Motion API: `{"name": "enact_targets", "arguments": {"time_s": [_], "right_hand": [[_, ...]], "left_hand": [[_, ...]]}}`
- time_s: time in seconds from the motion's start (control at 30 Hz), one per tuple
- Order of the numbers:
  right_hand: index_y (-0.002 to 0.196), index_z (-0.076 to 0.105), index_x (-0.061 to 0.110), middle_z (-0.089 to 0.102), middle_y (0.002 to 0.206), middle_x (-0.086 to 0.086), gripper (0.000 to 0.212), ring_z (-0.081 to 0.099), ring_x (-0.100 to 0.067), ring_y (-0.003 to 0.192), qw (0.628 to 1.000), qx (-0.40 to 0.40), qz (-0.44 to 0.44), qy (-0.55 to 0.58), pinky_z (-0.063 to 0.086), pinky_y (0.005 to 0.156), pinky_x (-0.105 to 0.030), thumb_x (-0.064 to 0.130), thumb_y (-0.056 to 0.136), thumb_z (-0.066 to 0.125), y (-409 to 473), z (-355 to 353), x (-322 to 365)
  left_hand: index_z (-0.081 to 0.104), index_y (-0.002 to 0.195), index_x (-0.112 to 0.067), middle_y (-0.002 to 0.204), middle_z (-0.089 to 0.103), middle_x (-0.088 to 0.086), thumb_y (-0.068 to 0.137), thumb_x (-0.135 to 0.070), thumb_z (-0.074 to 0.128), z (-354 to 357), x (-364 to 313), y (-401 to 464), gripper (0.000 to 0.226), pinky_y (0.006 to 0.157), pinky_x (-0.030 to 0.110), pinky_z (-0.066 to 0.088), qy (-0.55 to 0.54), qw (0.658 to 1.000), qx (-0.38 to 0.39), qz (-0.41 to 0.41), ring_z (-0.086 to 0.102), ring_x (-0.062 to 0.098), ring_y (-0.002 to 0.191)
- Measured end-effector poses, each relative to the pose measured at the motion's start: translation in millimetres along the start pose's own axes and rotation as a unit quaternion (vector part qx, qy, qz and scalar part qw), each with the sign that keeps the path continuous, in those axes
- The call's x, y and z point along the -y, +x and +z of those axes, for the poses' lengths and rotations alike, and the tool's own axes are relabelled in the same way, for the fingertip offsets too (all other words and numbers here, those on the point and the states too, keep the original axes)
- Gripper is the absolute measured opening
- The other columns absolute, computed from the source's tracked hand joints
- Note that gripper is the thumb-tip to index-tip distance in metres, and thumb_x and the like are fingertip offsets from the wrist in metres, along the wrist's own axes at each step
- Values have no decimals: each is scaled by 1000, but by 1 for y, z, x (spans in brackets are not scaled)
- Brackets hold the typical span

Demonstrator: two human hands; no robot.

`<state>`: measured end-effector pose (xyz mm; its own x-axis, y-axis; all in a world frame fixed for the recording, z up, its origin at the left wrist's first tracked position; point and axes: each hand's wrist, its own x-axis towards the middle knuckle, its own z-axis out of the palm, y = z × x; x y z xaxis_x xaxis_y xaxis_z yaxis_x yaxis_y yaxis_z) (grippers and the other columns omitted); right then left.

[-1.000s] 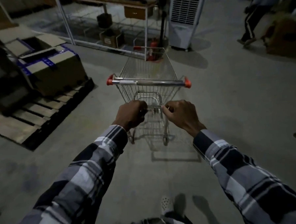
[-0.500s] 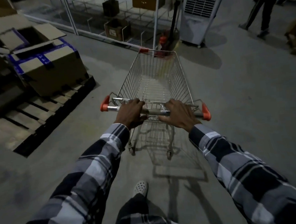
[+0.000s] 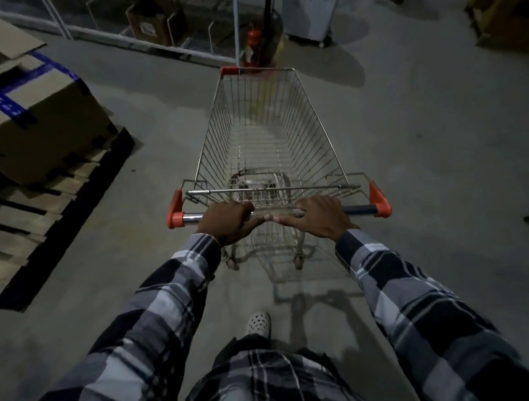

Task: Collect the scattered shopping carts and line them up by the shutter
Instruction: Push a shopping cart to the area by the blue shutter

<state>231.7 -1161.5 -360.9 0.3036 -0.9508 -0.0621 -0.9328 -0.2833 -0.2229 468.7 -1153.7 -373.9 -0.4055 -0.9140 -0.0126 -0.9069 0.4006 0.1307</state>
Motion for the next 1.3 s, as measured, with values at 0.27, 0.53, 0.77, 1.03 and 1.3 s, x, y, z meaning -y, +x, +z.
{"name": "enact_targets", "arguments": {"time_s": [0.27,0.53,0.77,1.03,1.3], "right_hand": [[55,42,22,50,53,4,74,52,-18,53,998,-34,33,-35,37,55,-27,94,71,34,-63,26,29],[61,52,19,54,55,2,77,51,-17,52,997,-45,51,-45,26,51,-26,93,72,34,-178,39,58],[58,40,22,50,60,2,70,48,-21,57,992,-44,114,-35,31,56,-28,90,73,37,-284,54,113],[52,32,23,43,50,5,70,51,-19,53,972,-79,220,-29,31,52,-26,90,74,37,-374,78,191],[52,42,21,48,51,6,72,50,-16,51,942,-88,322,-38,25,48,-24,89,75,38,-451,95,250]], "left_hand": [[54,77,-20,64,61,-2,84,-84,16,13,-6,-52,75,51,29,32,18,999,-35,35,56,21,53],[45,70,-17,53,37,-5,89,-74,35,15,-56,-144,61,52,29,31,28,998,-14,62,42,20,49],[51,61,-15,50,46,-2,79,-88,19,20,-72,-226,82,48,27,35,19,991,-2,132,46,18,44],[51,62,-18,49,39,-3,78,-85,32,14,-75,-295,71,51,27,33,77,976,7,205,45,21,49],[67,75,-10,55,48,1,75,-86,24,8,-92,-344,87,53,27,36,65,942,57,325,50,20,52]]}}
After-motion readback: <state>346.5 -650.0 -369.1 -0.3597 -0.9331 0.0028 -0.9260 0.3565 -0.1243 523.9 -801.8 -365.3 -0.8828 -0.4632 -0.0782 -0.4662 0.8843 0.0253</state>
